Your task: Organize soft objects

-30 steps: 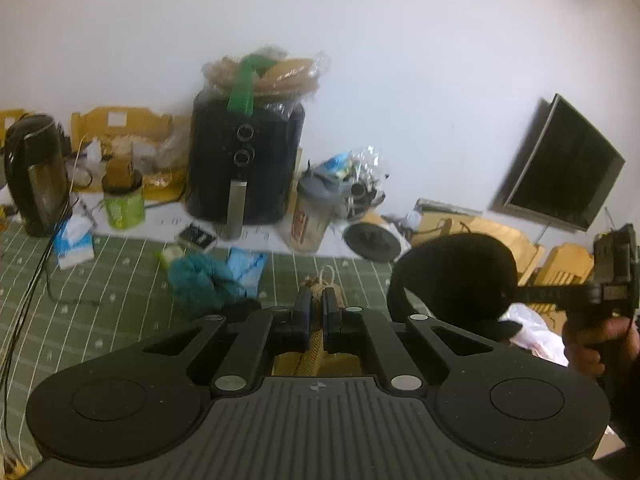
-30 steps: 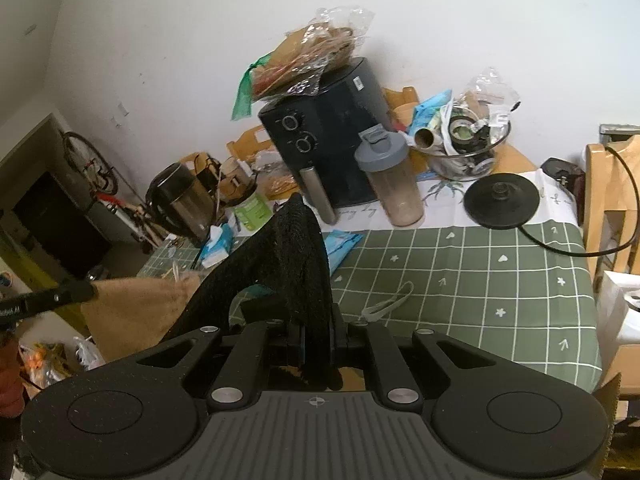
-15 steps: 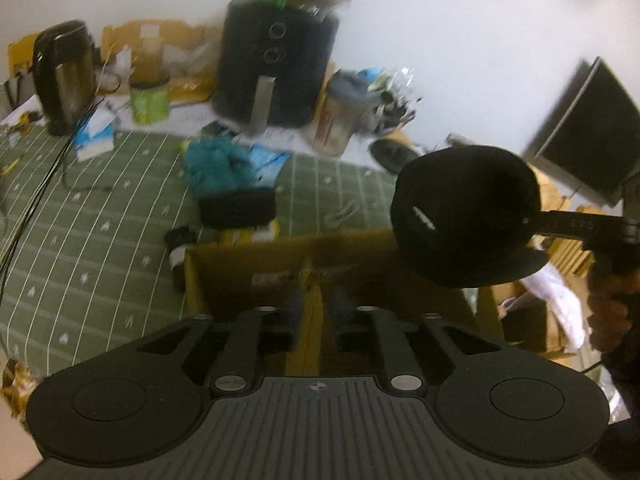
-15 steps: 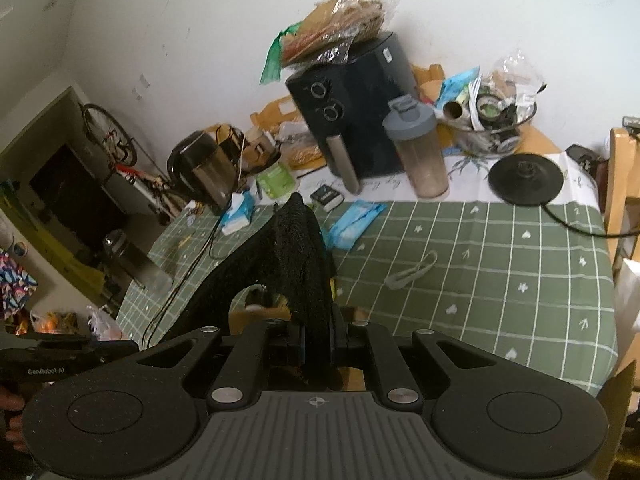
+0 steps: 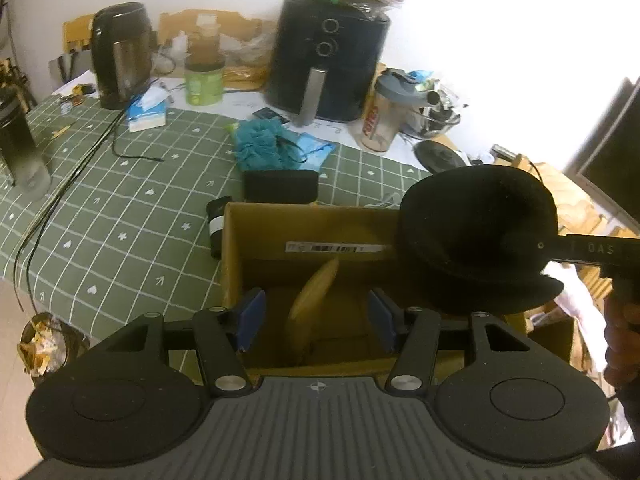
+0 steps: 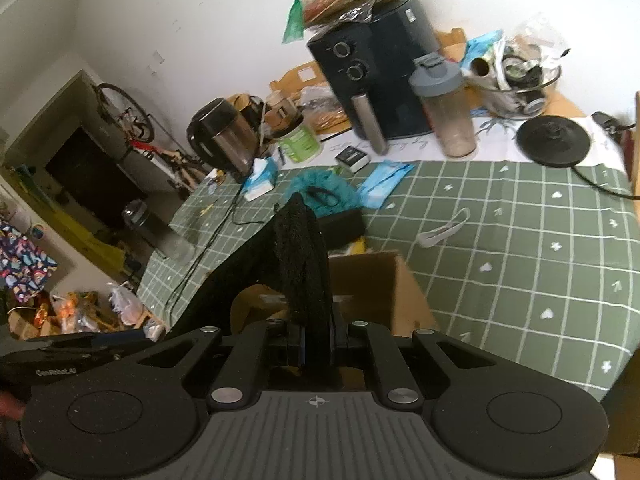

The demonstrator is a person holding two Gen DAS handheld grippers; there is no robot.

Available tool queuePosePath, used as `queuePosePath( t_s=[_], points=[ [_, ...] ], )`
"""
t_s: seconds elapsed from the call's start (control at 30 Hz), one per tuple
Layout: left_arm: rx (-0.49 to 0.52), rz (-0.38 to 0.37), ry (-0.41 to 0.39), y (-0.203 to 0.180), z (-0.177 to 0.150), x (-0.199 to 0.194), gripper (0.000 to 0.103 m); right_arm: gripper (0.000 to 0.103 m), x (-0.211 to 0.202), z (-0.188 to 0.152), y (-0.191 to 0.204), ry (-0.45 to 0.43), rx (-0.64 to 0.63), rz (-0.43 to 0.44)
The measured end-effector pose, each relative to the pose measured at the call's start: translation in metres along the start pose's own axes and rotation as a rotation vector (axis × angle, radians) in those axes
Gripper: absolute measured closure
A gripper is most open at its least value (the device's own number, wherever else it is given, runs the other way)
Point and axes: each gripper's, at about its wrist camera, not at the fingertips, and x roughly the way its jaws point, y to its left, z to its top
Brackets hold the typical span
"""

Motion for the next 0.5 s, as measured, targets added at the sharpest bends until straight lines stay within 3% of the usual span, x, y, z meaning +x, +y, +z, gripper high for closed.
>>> queuePosePath(
  t_s=[0.13, 0.2, 0.27, 0.37, 0.5],
  points=[
    [-0.028, 0.021, -0.011, 0.004, -0.003, -0.005, 0.047, 0.088, 0.015, 0.005, 0.009, 0.071, -0.024, 0.046],
    [-0.038, 0.03, -0.013, 0.005, -0.004, -0.006, 0.047, 0.079, 0.025, 0.003, 0.012, 0.104, -0.042, 0.019],
    [-0.046, 0.039, -0.013, 0.007, -0.004, -0.007, 0.047, 0.04, 0.032, 0.0, 0.017, 0.116, -0.072, -0.015],
    [-0.054, 0.048, -0.023, 0.008, -0.006, -0.011, 0.047, 0.008, 0.032, -0.003, 0.023, 0.096, -0.118, -0.037],
    [-0.068, 0.063, -0.025, 0.009, -0.006, -0.011, 0.047, 0.001, 0.029, 0.0, 0.026, 0.087, -0.151, -0.067]
  ],
)
